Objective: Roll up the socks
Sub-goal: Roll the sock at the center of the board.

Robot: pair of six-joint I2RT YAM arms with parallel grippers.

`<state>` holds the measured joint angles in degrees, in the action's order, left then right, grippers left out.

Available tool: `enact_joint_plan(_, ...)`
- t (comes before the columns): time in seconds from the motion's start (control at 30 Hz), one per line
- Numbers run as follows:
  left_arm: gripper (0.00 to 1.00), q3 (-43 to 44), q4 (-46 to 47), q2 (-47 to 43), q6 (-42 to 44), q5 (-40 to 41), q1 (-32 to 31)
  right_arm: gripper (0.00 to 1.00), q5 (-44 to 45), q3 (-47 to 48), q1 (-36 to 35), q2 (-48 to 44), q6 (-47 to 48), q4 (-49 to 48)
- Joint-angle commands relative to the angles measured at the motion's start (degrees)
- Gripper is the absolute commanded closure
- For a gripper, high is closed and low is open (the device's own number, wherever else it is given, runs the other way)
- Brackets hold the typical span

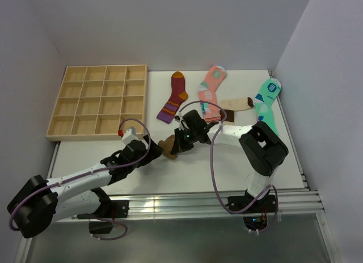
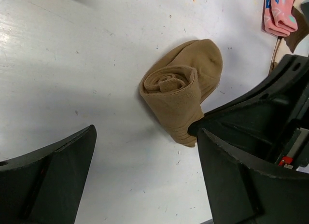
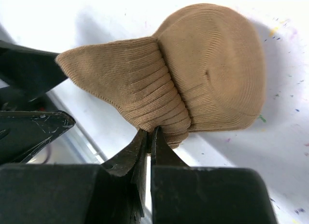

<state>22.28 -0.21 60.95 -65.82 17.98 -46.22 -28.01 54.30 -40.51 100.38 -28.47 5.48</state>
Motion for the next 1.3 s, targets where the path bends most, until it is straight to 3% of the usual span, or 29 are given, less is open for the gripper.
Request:
enact_joint_plan(0.0,0.09,-0.75,6.35,0.04,-0.54,1.10,-0.19,1.00,-9.34,0.80,1.84,2.89,-3.08,0.77)
enact_joint_plan(0.33,0.14,2.32,10.14,12.51,-0.71,0.65,-0.19,1.00,-13.39,0.63,5.44,6.85,-5.28,-3.36)
enact_joint_plan(0.63,0.19,4.61,10.58,18.41,-0.80,0.74,-0.19,1.00,-14.09,1.24,5.88,9.39,-4.84,-3.19)
enact_joint_plan(0.83,0.31,5.58,8.91,21.57,-1.59,0.75,-0.19,1.00,-13.91,0.28,6.15,9.22,-4.93,-4.94)
enact_joint_plan(0.93,0.45,7.42,6.98,23.59,-1.77,0.39,-0.19,1.00,-12.69,-2.00,6.15,5.81,-4.06,-7.75)
enact_joint_plan(1.03,0.55,8.04,5.66,24.22,-1.68,0.13,-0.19,0.94,-8.47,-3.06,5.71,2.82,-2.30,-7.76)
enact_joint_plan(1.13,0.69,8.92,3.91,23.95,-1.07,0.04,-0.19,0.80,-3.40,-5.17,4.75,-1.84,0.51,-9.25)
enact_joint_plan(1.27,0.78,11.02,0.83,23.69,0.52,-0.66,-0.19,0.63,5.05,-9.29,1.85,-7.99,3.15,-11.45)
